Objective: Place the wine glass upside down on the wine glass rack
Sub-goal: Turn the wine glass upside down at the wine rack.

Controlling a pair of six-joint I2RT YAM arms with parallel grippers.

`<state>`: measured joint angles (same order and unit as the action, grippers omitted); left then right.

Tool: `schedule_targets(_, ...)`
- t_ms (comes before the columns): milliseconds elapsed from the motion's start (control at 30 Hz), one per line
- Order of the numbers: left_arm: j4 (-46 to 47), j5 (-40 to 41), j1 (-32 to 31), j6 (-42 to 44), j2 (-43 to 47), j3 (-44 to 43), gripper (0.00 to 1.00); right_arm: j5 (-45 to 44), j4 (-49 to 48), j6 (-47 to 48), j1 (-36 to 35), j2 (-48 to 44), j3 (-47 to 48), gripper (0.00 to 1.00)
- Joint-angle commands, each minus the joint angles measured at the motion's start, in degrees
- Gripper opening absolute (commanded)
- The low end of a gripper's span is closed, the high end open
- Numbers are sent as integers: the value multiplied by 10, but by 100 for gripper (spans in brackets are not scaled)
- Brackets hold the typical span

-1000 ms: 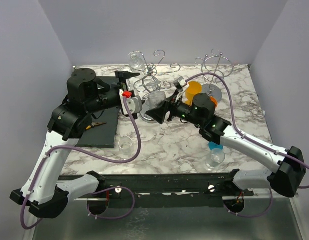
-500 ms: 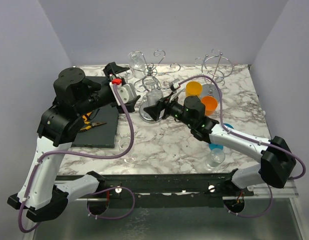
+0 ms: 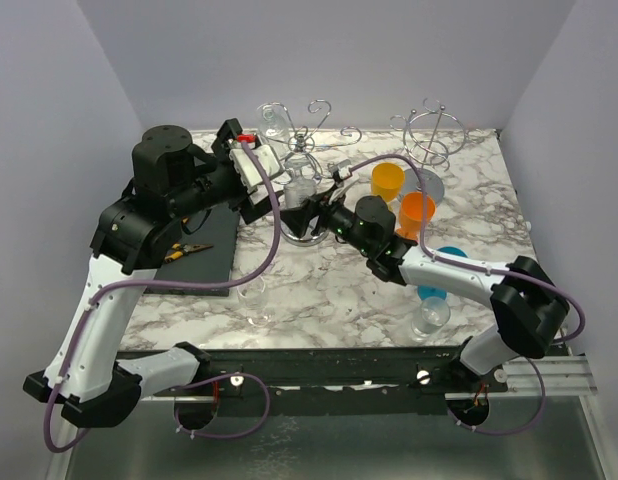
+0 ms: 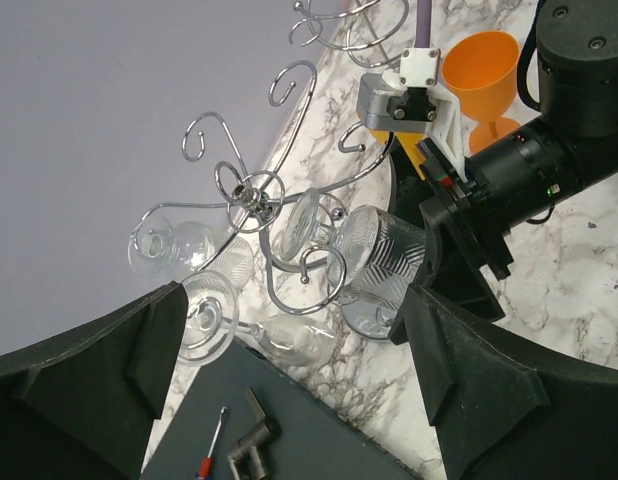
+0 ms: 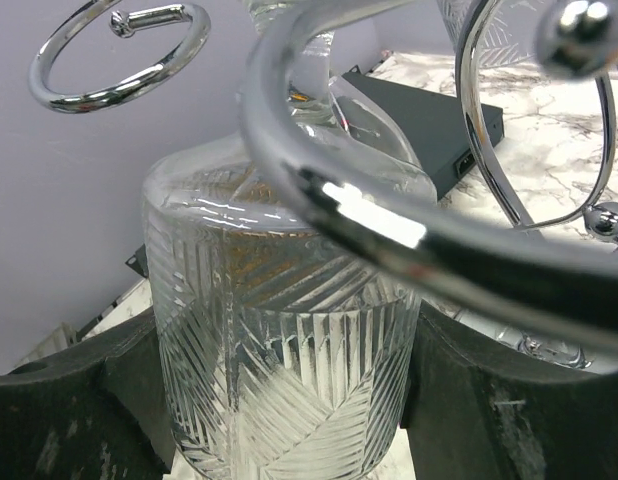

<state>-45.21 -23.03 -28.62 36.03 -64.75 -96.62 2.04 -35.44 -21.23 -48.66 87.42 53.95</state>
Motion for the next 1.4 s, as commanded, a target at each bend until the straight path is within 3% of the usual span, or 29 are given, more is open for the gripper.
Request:
schedule_targets(0, -14, 22, -1, -29, -11, -26, 96, -41, -90, -10, -6, 10, 5, 26)
schedule_targets(1367, -49, 60, 0, -89, -83, -95, 92, -121, -193, 106, -56, 116, 67, 23)
